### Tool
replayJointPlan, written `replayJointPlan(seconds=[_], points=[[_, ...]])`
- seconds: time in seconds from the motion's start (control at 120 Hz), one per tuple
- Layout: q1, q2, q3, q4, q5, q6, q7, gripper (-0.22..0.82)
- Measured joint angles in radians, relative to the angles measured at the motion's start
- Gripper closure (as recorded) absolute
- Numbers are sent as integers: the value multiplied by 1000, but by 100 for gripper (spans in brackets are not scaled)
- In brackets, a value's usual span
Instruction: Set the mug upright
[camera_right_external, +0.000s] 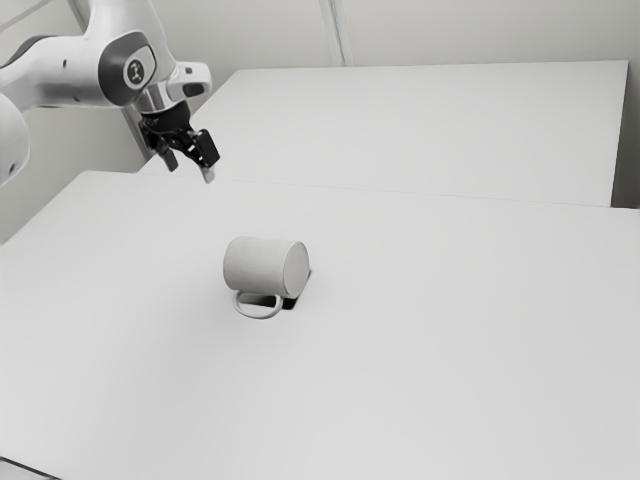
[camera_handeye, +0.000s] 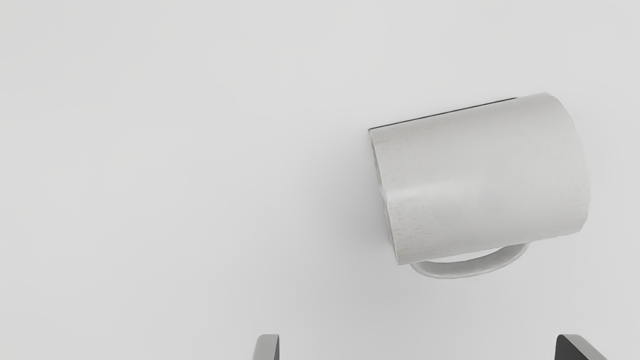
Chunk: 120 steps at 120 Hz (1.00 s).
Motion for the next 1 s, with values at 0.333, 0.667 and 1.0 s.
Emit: replayJointPlan(seconds=[0.333, 0.667, 1.0], points=[[175, 63, 0, -58, -263, 23, 100, 0], [316, 272, -2, -32, -692, -123, 302, 0], [354, 367, -3, -43, -937, -184, 457, 0]])
